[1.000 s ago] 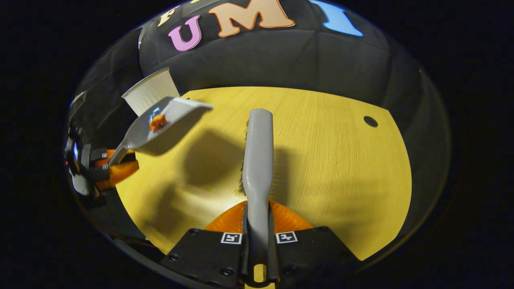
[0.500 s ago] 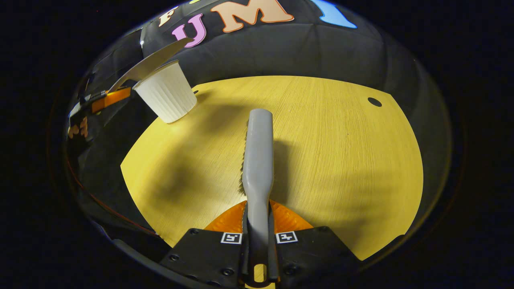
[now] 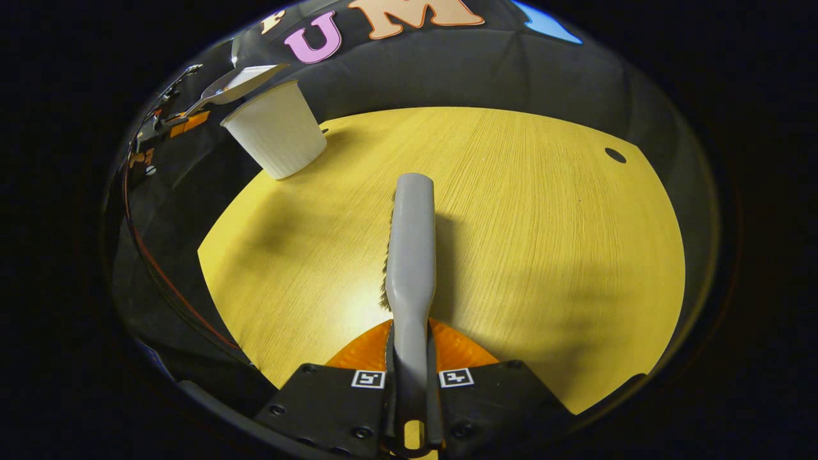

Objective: Pick up the small broom and dustpan from the desktop, sweep the trash into the dustpan with the broom, and then empty the trash into the garbage bin.

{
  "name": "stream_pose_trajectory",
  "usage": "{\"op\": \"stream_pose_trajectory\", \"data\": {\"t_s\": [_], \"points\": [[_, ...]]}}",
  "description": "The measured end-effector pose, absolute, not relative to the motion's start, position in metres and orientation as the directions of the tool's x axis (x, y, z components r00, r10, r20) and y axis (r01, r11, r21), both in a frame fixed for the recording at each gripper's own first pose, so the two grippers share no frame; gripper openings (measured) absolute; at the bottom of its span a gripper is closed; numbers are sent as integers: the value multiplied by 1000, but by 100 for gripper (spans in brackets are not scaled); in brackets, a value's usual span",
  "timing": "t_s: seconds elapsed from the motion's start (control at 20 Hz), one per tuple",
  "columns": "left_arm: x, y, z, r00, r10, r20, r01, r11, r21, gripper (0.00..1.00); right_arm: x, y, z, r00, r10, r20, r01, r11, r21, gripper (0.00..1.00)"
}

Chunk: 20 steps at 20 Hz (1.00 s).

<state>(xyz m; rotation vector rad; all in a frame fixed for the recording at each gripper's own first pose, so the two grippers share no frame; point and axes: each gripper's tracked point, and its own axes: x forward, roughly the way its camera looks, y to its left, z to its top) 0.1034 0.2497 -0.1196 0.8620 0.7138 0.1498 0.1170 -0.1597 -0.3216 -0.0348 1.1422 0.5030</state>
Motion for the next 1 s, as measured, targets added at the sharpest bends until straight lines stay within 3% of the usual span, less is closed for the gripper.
{"op": "stream_pose_trajectory", "data": {"t_s": [0.35,0.55,0.65,0.75,0.85,1.0], "points": [[105,299,-117,710,484,-511,410,307,859,25,121,-152,-340,292,363,-885,-422,879,222,15],[121,306,-96,744,510,-431,543,-86,835,24,123,-151,-343,283,372,-884,-441,869,225,15],[127,304,-87,763,493,-419,574,-218,789,25,123,-150,-340,284,377,-882,-447,865,227,15],[134,309,-86,761,503,-410,583,-254,771,25,121,-151,-338,288,379,-879,-453,863,223,15],[129,305,-80,759,508,-407,566,-206,798,26,118,-149,-340,293,374,-880,-459,862,214,15],[117,289,-86,749,490,-446,492,38,870,25,119,-148,-339,303,365,-880,-446,871,208,15]]}}
